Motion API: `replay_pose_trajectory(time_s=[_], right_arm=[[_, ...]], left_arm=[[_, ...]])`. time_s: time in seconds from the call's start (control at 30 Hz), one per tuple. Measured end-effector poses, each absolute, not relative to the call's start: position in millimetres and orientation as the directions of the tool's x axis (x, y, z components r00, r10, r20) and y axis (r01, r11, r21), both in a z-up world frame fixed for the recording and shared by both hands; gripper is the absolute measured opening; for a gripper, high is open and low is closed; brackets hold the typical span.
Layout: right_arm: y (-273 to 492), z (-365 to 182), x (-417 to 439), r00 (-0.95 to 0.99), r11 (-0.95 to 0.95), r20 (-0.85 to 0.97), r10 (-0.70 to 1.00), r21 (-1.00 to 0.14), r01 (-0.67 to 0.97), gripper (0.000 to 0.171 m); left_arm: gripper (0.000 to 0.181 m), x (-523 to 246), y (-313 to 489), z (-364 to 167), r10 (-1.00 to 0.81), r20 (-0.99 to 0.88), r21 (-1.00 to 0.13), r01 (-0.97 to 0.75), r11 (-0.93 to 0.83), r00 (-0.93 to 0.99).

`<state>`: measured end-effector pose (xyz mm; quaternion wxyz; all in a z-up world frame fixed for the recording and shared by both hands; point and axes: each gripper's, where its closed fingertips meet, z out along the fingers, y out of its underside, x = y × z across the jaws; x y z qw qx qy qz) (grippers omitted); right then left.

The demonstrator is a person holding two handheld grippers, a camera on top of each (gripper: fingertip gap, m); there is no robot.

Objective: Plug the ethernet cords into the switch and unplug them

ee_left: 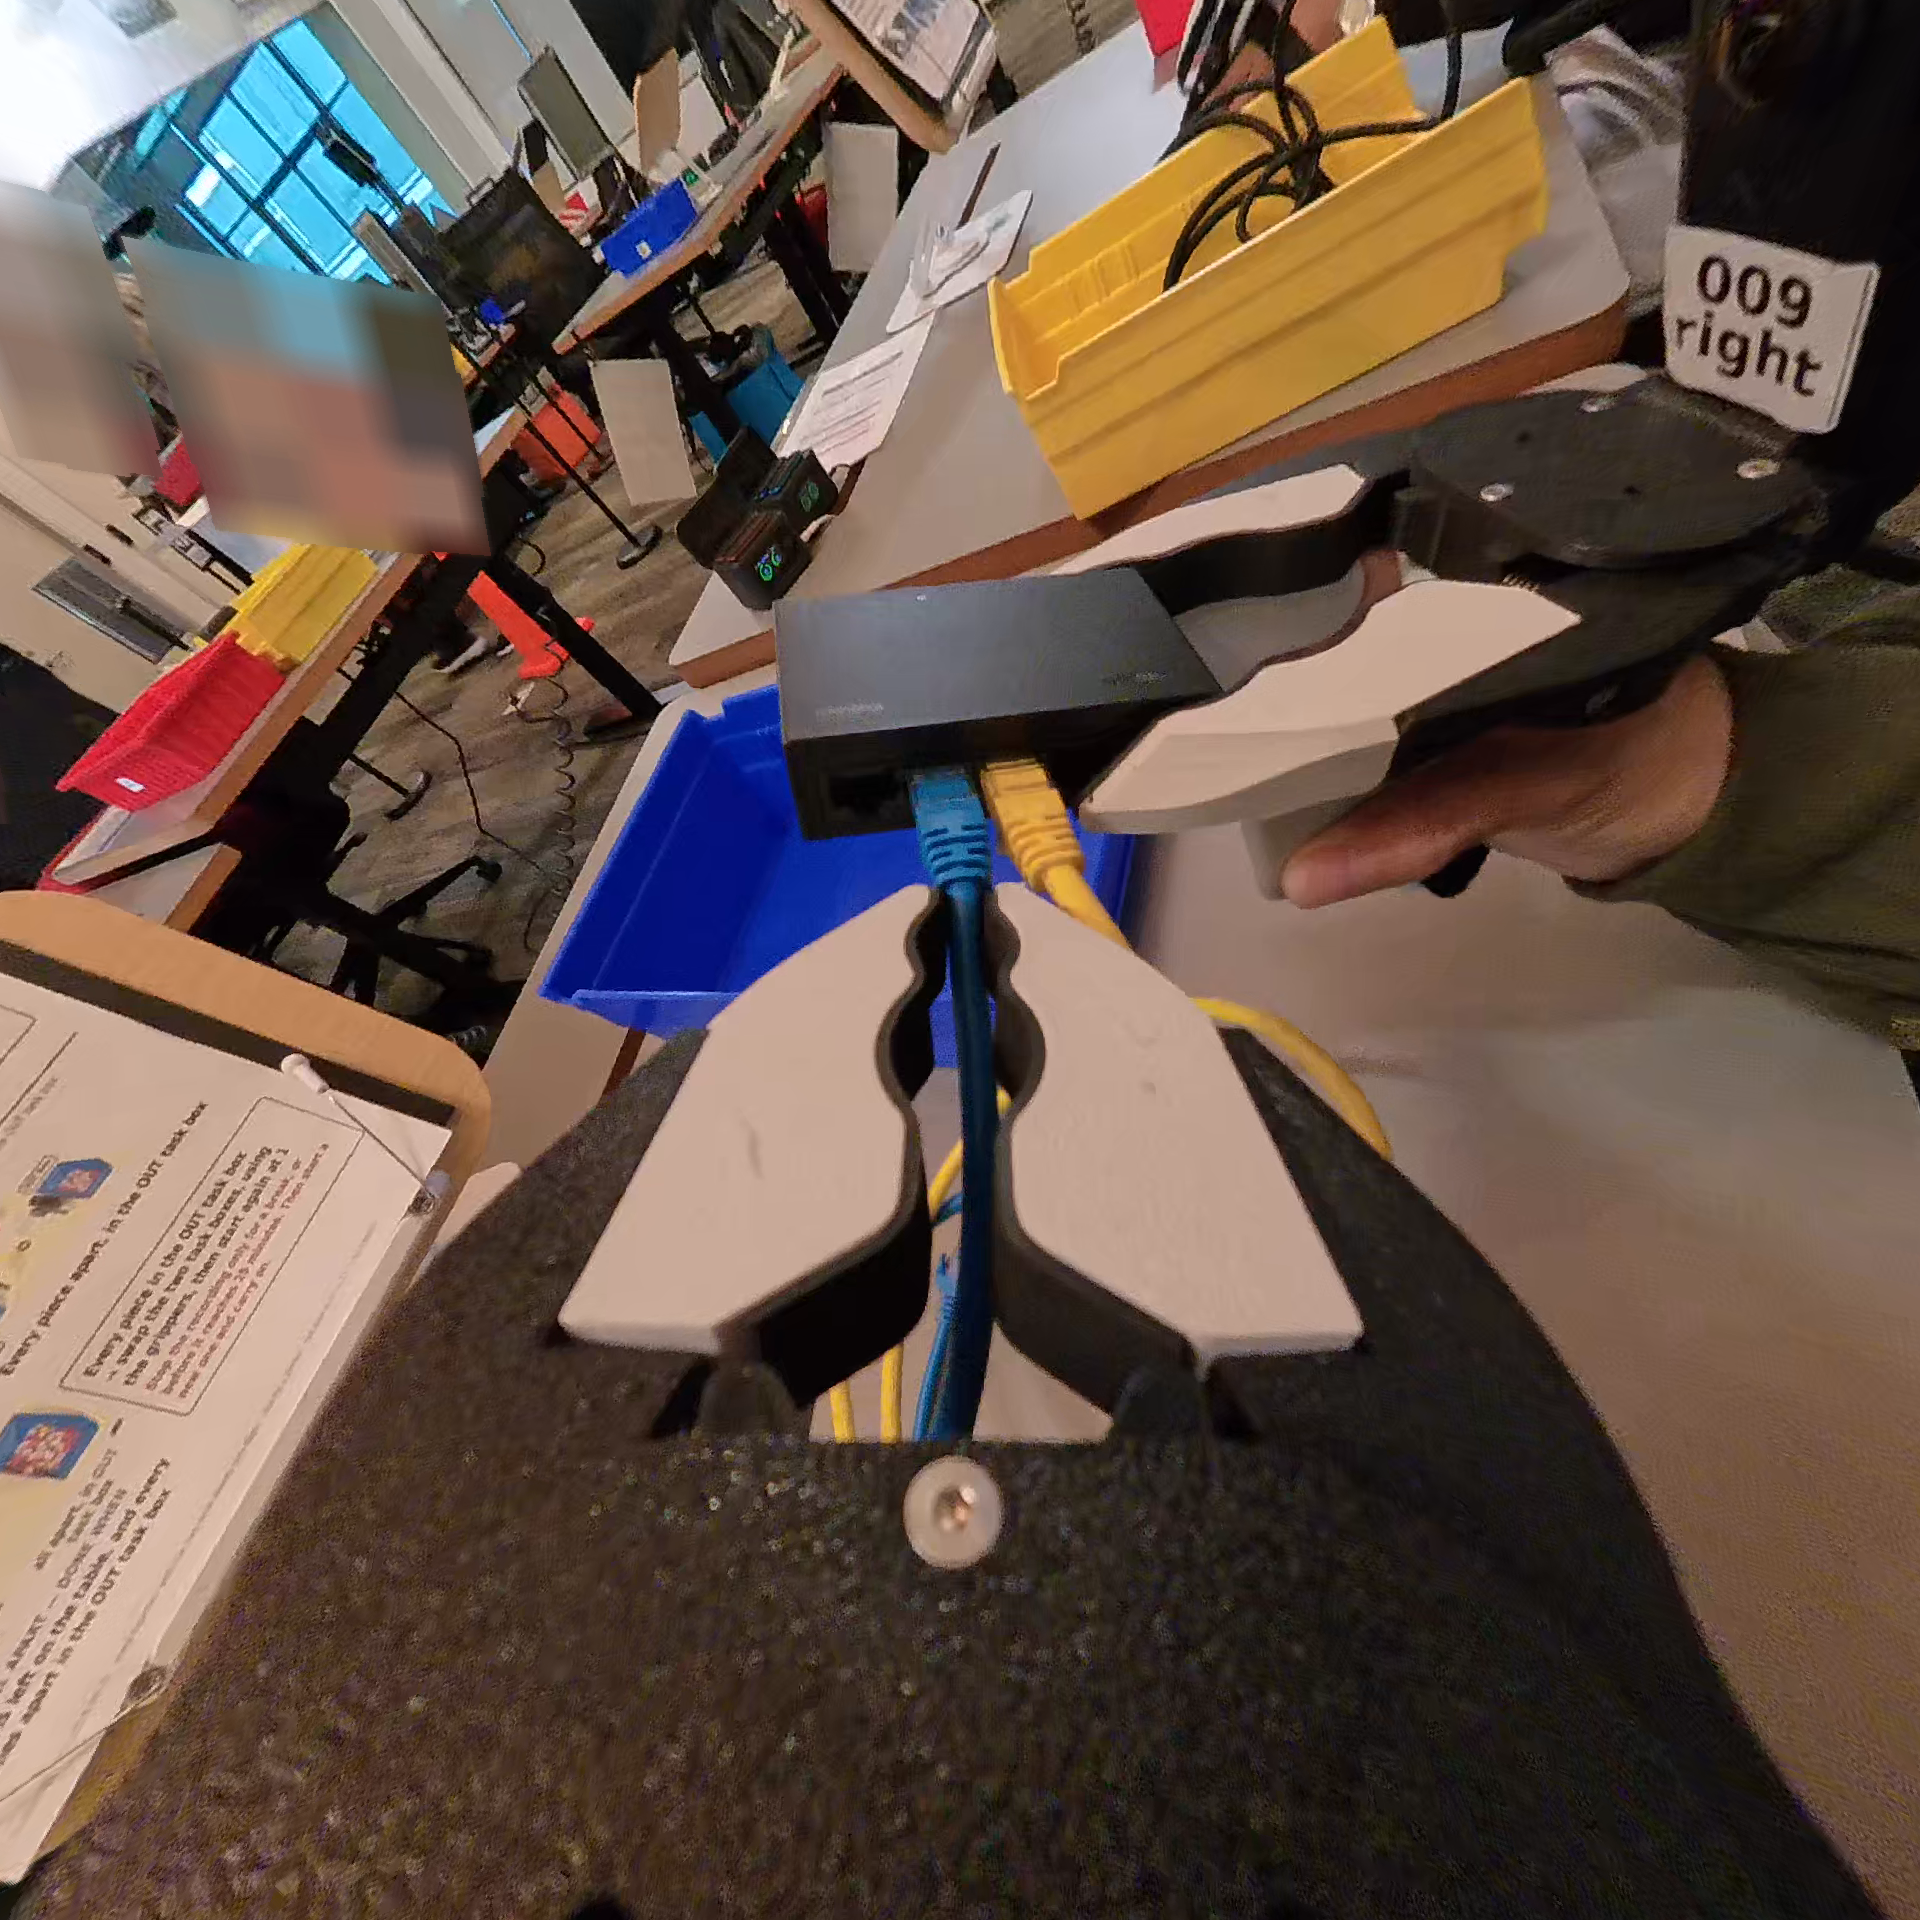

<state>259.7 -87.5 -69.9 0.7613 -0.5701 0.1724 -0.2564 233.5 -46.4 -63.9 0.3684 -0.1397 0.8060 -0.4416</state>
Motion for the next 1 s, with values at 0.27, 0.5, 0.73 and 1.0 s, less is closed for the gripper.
replay_pose_trajectory(time_s=[0.27,0.5,0.73,1.0], right_arm=[[-89.6,-71.3,261.7,0.798,0.170,0.075,-0.599,-0.961,0.218,0.062],[-93.3,-66.1,262.2,0.804,0.268,-0.017,-0.595,-0.947,0.179,0.062],[-96.2,-72.8,268.8,0.788,0.278,-0.044,-0.614,-0.946,0.164,0.062],[-88.8,-71.9,262.0,0.869,0.394,-0.136,-0.475,-0.916,0.072,0.061]], left_arm=[[0.005,241.7,-45.7,-76.3,-0.558,-0.413,-0.837,0.058,0.544,-0.720],[0.006,240.8,-48.9,-70.7,-0.582,-0.398,-0.857,0.062,0.511,-0.709],[0.023,236.2,-31.1,-46.9,-0.634,-0.374,-0.895,0.084,0.438,-0.677],[0.028,222.8,2.2,-34.9,-0.668,-0.286,-0.928,0.024,0.372,-0.687]])
